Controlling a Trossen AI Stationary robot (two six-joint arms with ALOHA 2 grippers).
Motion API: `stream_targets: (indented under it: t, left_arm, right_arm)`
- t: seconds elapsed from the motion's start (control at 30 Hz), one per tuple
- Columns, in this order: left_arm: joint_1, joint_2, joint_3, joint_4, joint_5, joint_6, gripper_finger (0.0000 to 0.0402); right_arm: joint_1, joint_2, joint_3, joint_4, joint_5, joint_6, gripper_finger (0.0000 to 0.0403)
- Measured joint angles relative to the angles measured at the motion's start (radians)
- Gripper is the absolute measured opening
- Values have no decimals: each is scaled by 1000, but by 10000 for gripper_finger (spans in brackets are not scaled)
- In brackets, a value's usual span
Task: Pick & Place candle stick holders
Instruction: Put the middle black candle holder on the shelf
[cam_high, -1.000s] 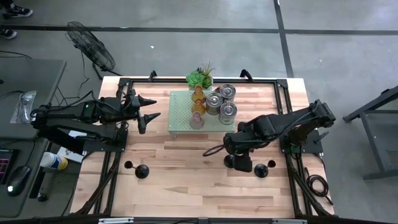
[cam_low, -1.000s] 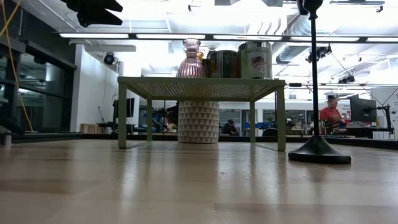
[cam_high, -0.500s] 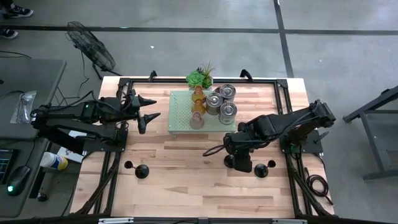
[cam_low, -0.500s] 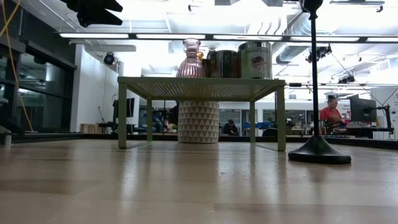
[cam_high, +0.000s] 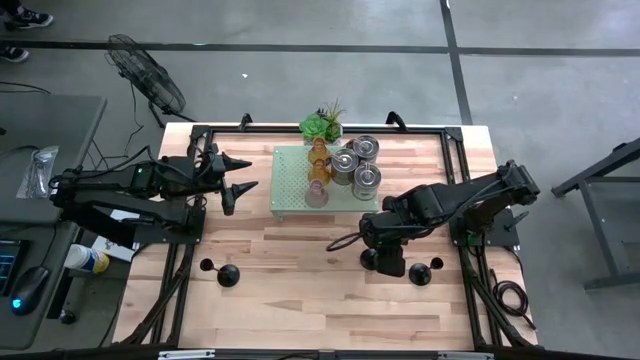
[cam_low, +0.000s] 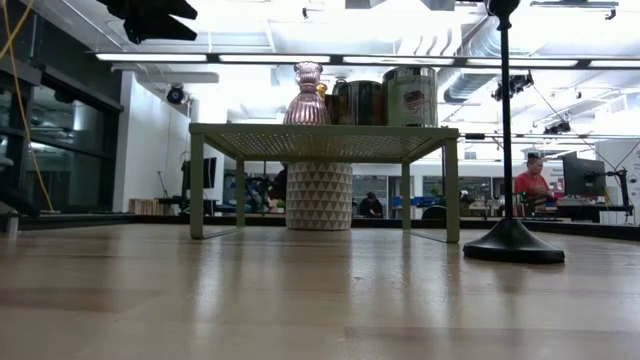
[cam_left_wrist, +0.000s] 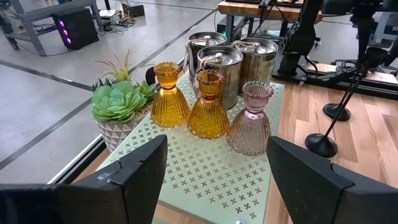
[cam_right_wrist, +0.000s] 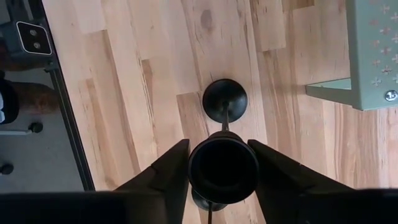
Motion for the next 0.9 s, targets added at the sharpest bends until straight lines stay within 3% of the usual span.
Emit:
stream_targets:
  t: [0.17, 0.63, 0.9]
  left_arm:
    - [0, 0, 0, 0, 0, 0, 271]
    - [0, 0, 0, 0, 0, 0, 271]
    - [0, 3, 0, 2, 1, 0, 271]
  right_arm:
    - [0, -1, 0, 0, -2, 0, 129]
    - [-2, -1, 0, 0, -28, 59, 125]
    - [-35, -9, 0, 2, -145, 132, 125]
